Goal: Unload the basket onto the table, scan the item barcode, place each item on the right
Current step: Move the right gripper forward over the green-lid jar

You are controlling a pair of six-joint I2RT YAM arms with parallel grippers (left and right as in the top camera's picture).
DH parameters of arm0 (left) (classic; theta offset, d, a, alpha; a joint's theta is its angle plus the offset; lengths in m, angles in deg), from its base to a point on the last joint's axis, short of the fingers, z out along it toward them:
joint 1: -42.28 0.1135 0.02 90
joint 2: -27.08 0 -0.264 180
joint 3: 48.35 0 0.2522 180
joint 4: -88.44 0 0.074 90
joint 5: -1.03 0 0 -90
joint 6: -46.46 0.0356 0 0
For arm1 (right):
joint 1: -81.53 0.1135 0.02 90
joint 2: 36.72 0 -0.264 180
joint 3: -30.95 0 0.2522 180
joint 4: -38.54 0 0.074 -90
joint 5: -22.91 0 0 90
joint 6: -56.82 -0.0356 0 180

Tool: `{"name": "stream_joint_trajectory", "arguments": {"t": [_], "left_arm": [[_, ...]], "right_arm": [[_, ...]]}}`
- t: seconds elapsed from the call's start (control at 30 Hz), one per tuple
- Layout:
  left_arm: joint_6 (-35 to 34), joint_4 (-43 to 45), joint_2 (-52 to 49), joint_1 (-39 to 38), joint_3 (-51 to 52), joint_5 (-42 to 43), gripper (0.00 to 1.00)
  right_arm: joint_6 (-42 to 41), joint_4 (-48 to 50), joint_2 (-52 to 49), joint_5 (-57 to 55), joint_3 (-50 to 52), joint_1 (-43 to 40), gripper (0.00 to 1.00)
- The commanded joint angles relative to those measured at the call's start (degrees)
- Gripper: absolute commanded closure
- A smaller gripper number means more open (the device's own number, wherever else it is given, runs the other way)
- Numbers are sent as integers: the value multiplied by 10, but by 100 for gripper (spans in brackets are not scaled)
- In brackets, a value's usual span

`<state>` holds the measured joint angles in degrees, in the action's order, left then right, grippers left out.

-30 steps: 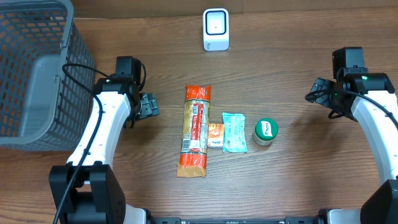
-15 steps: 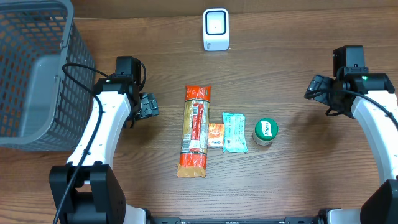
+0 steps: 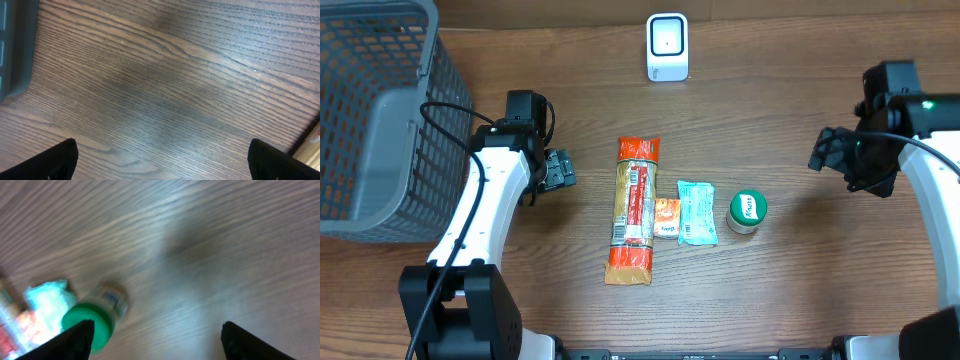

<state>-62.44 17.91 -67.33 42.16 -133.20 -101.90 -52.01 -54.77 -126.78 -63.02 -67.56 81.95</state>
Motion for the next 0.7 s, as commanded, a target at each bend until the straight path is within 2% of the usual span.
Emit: {"name": "stream_joint_trajectory", "arguments": {"t": [0.0,0.1,0.33,0.43,0.5,0.67], "left_arm": [[7,1,7,2,-6,-10,0],[7,0,7,1,-6,-10,0],[7,0,7,1,-6,-10,0],[7,0,7,1,-6,-10,0],[7,0,7,1,-6,-10,0],[7,1,7,1,-6,-10,0]], "right_arm": [[28,-40,20,37,-48,43,11],[26,-50,20,37,-44,85,0],[-5,-24,14,36,-16,167,0],[-4,0,9,35,4,188,1],[-2,21,6,30,19,199,6],[29,85,5,-4,76,222,6]]}}
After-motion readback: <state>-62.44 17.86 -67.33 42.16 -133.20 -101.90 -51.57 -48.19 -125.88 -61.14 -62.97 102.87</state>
